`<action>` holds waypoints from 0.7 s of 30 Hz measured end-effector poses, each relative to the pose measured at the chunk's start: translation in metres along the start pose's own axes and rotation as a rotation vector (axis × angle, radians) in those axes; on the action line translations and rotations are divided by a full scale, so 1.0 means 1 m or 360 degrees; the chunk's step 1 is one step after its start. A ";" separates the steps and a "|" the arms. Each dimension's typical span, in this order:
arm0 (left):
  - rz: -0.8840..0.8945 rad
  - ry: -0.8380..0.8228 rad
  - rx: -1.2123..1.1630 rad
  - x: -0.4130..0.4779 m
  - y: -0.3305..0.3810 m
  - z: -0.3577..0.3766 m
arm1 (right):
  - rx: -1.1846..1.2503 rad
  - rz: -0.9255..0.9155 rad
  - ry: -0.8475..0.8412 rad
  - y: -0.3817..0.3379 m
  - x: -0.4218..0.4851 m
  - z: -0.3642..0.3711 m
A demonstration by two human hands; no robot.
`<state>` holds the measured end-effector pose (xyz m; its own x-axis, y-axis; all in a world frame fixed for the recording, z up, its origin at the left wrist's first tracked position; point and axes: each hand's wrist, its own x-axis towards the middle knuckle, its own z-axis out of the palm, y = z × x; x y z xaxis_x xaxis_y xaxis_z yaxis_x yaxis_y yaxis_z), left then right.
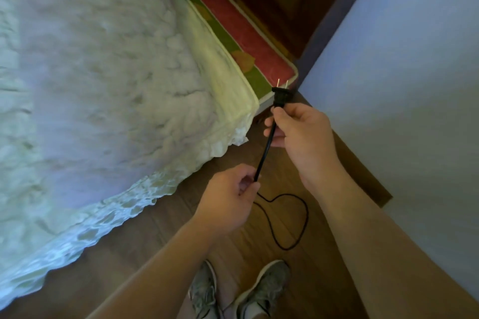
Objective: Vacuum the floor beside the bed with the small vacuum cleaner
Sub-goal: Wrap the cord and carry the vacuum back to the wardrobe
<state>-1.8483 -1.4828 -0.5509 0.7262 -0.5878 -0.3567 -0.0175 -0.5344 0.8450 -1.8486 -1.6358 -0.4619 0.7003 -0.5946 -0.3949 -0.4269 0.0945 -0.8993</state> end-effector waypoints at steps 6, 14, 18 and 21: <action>-0.0094 0.0140 -0.0107 -0.034 -0.027 -0.055 | -0.0082 -0.0062 -0.0214 -0.016 -0.018 0.081; -0.0305 0.0501 -0.0230 -0.085 -0.092 -0.115 | -0.0210 -0.0122 -0.0602 -0.004 -0.045 0.197; -0.0410 0.0663 -0.0378 -0.116 -0.129 -0.125 | -0.0293 -0.0069 -0.0818 0.013 -0.061 0.244; -0.0484 0.0785 -0.0431 -0.137 -0.151 -0.127 | -0.0372 -0.0039 -0.0951 0.023 -0.076 0.274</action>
<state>-1.8576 -1.2449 -0.5788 0.9034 -0.0505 -0.4258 0.3668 -0.4230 0.8285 -1.7549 -1.3700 -0.5040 0.8807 -0.0404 -0.4719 -0.4729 -0.1302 -0.8714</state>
